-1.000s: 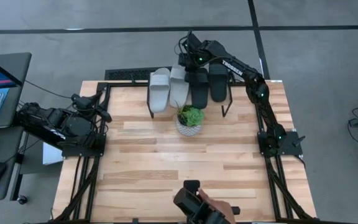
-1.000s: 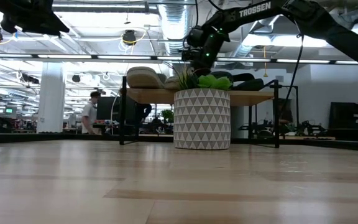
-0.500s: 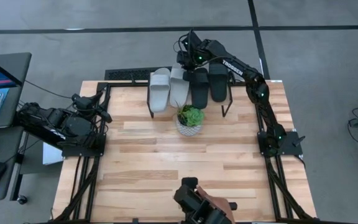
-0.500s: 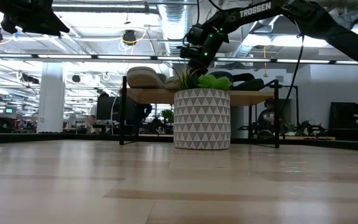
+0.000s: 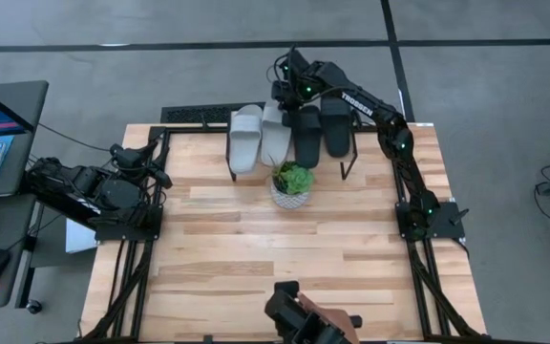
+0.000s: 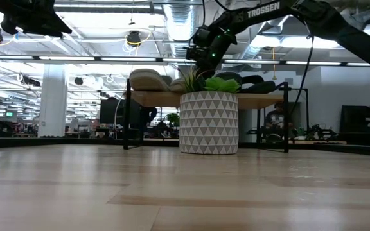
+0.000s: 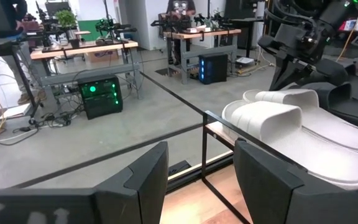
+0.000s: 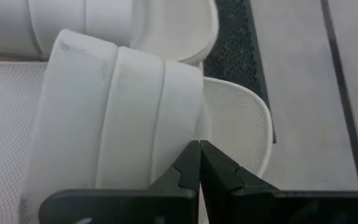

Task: Pick and place slides into the shelf
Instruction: Adjust the slides on the shelf

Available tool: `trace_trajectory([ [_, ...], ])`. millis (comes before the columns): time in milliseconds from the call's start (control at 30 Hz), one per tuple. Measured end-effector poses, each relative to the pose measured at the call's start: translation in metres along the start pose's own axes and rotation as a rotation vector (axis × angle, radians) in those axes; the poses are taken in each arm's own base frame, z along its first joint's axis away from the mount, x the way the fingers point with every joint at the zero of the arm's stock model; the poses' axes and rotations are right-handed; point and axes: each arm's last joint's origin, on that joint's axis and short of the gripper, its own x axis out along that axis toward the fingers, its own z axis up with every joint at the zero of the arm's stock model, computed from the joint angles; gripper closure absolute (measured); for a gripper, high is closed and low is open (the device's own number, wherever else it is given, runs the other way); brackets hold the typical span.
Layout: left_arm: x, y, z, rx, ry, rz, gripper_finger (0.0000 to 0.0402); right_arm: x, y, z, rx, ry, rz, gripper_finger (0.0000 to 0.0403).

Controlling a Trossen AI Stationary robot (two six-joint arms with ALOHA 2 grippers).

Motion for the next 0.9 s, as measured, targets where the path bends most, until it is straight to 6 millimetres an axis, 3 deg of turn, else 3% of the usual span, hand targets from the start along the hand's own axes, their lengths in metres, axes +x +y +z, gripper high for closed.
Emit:
trace_trajectory([
  [600, 0.000, 0.000, 0.000, 0.002, -0.001, 0.001, 0.0230, 0.002, 0.008, 0.004, -0.015, 0.013, 0.019, 0.0403],
  [900, 0.000, 0.000, 0.000, 0.005, 0.000, 0.002, 0.0230, -0.011, 0.000, 0.015, -0.037, 0.008, -0.208, 0.0403],
])
